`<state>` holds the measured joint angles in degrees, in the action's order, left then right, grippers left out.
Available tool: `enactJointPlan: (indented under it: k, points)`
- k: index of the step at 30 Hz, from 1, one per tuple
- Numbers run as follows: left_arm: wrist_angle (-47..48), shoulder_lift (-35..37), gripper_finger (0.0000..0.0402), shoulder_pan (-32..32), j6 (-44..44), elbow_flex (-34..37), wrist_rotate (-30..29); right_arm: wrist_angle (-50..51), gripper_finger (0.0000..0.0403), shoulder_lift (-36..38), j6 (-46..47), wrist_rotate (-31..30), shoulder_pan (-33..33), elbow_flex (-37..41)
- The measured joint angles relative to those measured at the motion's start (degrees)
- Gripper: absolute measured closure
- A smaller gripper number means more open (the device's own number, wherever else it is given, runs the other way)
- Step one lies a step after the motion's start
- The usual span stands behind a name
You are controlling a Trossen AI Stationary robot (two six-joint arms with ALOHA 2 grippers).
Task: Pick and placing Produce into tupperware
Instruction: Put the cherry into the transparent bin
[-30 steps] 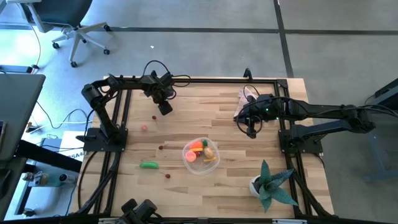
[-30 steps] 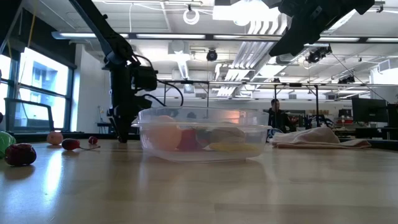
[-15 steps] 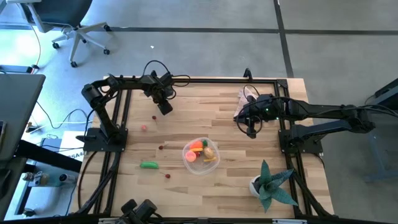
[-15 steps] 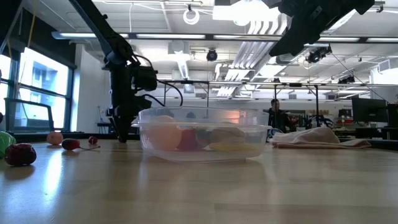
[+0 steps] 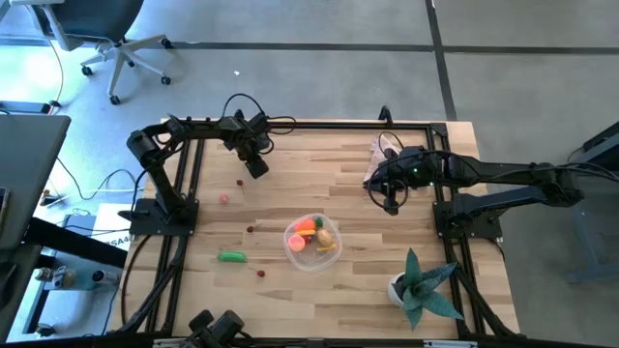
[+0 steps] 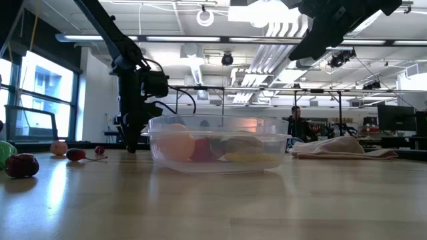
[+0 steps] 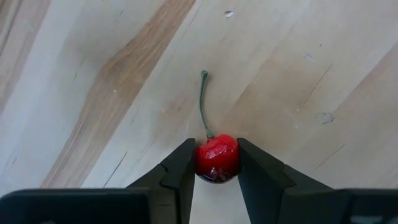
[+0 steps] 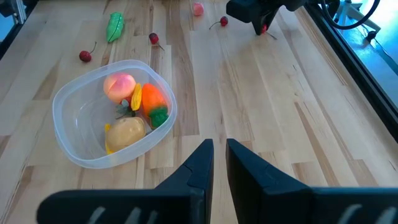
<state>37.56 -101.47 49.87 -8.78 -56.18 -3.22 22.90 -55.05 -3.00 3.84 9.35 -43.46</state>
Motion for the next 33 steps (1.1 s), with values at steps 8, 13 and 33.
enactJointPlan:
  k: [8,13,33]
  points:
    - [1.0,2.2,0.0301,0.1,-0.2,0.3,3.3,0.0,0.0371,0.0,0.0,0.0,0.0,0.0]
    - [2.3,7.2,0.03,-1.2,0.1,0.2,8.5,0.0,0.0371,0.0,0.0,0.0,0.0,0.0]
    - [-1.8,22.9,0.03,-42.3,14.4,-6.1,-9.2,0.0,0.0371,0.0,0.0,0.0,0.0,0.0]
